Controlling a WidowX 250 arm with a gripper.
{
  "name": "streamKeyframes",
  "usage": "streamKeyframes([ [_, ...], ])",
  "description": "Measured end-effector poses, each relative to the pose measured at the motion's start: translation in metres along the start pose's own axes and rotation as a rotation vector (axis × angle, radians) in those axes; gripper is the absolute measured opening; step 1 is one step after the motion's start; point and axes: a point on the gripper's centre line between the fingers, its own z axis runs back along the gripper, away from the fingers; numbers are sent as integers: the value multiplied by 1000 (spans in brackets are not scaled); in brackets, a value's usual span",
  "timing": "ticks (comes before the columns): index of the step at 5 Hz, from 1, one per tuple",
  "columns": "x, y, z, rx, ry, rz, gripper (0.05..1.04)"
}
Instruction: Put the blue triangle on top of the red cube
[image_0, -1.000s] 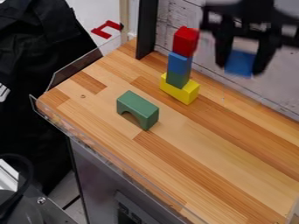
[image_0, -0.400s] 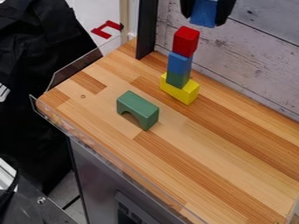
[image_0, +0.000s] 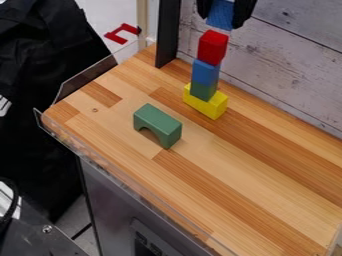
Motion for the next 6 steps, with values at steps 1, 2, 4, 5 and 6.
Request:
streamKeyframes([
  [1, 7, 5, -17, -19, 34, -15, 562],
  [2, 10, 6, -24, -33, 48, -29, 562],
  [4, 12, 12, -29, -36, 54, -21, 562],
  [5, 13, 14, -29, -35, 53, -15, 562],
  [6, 17, 14, -24, -38, 34, -14, 562],
])
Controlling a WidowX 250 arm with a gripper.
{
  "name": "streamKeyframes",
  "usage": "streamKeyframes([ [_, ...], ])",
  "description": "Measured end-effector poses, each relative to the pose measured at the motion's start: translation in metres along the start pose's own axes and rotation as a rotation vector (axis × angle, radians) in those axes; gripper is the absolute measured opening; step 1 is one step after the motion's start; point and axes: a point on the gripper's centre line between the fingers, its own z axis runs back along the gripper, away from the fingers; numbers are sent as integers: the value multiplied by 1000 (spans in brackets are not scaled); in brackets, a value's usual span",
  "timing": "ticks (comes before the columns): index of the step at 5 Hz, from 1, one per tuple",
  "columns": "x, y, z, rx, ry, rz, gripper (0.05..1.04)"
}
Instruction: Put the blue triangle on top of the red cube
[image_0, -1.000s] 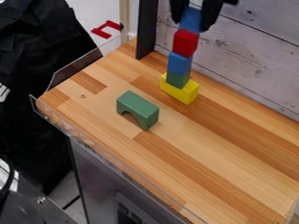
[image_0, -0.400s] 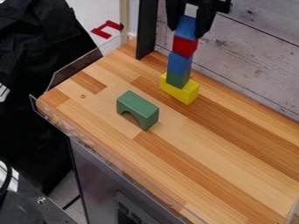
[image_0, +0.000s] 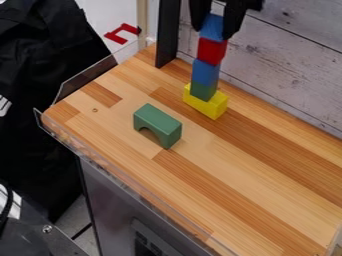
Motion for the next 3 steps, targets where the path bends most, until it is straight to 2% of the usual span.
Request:
streamKeyframes([
  [3, 3, 3, -14, -8, 35, 9, 562],
])
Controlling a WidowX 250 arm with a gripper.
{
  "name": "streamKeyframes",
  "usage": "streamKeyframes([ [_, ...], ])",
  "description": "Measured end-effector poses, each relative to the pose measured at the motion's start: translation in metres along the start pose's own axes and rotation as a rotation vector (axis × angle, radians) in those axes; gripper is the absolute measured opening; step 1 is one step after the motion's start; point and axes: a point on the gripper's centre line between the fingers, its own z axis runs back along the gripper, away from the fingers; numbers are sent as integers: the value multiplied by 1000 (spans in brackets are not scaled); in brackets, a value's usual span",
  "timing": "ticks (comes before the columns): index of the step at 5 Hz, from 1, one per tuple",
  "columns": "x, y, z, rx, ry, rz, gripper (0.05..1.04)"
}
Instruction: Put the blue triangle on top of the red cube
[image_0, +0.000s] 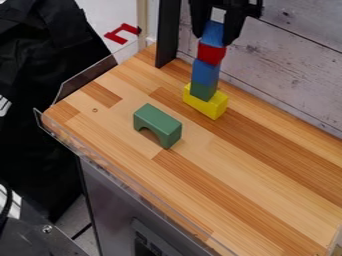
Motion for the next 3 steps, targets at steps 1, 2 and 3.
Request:
streamKeyframes([
  [1, 0, 3, 0, -1, -1, 10, 562],
  [2, 2, 4, -2, -1, 5, 14, 562],
  [3, 2, 4, -2, -1, 4, 30, 562],
])
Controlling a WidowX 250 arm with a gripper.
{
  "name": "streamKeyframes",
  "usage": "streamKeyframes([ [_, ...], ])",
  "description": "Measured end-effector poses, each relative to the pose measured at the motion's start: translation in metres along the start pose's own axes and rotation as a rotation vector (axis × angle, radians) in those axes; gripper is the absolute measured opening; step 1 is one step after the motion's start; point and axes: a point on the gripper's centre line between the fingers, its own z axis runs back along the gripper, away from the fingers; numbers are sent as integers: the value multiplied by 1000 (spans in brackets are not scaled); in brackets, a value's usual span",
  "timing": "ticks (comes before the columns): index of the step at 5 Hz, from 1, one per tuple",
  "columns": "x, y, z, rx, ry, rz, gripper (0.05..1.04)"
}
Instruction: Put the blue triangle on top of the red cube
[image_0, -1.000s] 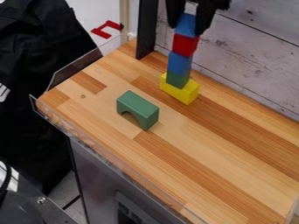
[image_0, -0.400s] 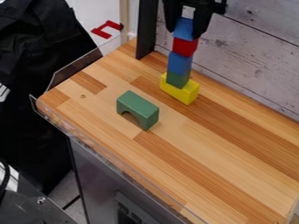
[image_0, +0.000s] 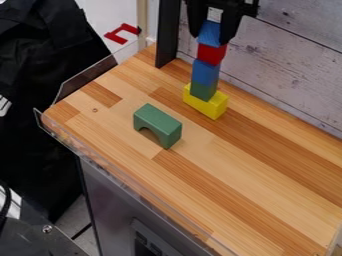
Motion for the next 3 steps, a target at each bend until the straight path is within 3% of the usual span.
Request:
streamKeyframes([
  [1, 3, 1, -3, 11, 10, 4, 630],
  [2, 3, 1, -5, 11, 16, 7, 918],
  [3, 4, -1, -4, 1, 9, 13, 1001],
])
